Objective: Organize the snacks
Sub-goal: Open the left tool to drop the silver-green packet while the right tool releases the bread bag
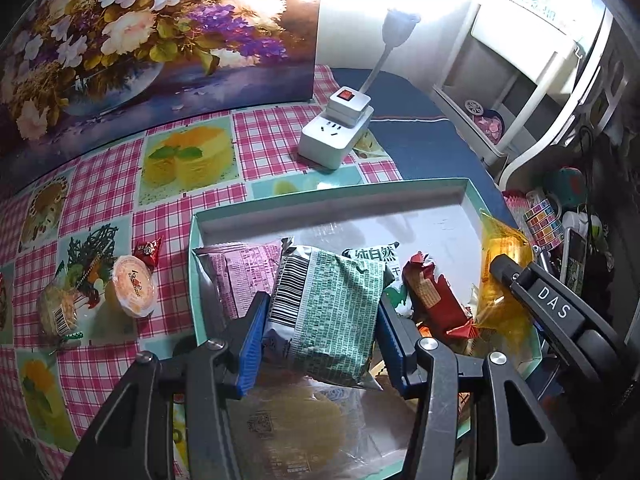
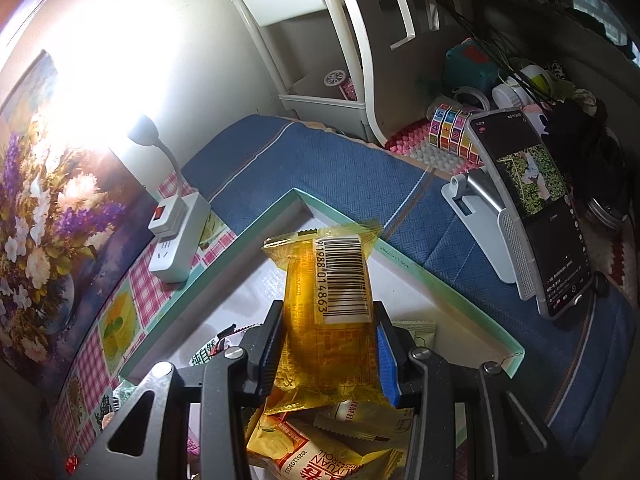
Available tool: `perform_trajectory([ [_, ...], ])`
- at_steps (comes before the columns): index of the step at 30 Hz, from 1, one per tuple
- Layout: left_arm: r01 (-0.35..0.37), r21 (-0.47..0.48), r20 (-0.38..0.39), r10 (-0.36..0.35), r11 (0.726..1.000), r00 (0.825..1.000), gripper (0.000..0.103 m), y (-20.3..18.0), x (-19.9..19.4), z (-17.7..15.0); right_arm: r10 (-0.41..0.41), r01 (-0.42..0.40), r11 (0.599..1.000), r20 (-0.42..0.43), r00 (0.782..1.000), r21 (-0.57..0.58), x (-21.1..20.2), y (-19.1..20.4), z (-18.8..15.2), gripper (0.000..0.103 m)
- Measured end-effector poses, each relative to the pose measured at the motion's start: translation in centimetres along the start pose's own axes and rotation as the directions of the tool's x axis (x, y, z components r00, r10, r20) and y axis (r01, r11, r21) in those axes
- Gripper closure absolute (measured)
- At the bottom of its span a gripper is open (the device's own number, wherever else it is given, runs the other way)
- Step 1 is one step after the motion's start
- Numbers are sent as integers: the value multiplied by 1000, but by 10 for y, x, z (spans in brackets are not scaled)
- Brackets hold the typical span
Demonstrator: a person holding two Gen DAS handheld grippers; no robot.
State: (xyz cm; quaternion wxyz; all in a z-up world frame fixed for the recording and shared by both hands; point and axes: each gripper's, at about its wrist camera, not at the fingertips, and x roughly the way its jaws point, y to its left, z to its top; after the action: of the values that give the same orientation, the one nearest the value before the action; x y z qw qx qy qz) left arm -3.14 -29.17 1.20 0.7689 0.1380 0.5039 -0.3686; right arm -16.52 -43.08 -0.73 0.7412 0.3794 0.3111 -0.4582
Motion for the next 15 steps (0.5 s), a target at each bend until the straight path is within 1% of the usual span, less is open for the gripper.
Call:
perform_trajectory([
  [5,7,-3,-8,-7,1000,1000,50,-1,2,0,7,-7,1000,-20,1000,-1,4,1,-2,58],
  [12,8,-14,-9,-8,1000,1000,49,1,0,1,5,-5,1000,-26,1000,-2,6,2,-1,58],
  [14,-2,-25,-10,2,1000,1000,47,4,-1,1,4,-4,1000,-30,1000,-4,7,2,-1,58],
  [15,-8,-30,-9,8,1000,1000,42,6,-1,1,2,-2,1000,-33,999,-6,7,2,-1,58],
])
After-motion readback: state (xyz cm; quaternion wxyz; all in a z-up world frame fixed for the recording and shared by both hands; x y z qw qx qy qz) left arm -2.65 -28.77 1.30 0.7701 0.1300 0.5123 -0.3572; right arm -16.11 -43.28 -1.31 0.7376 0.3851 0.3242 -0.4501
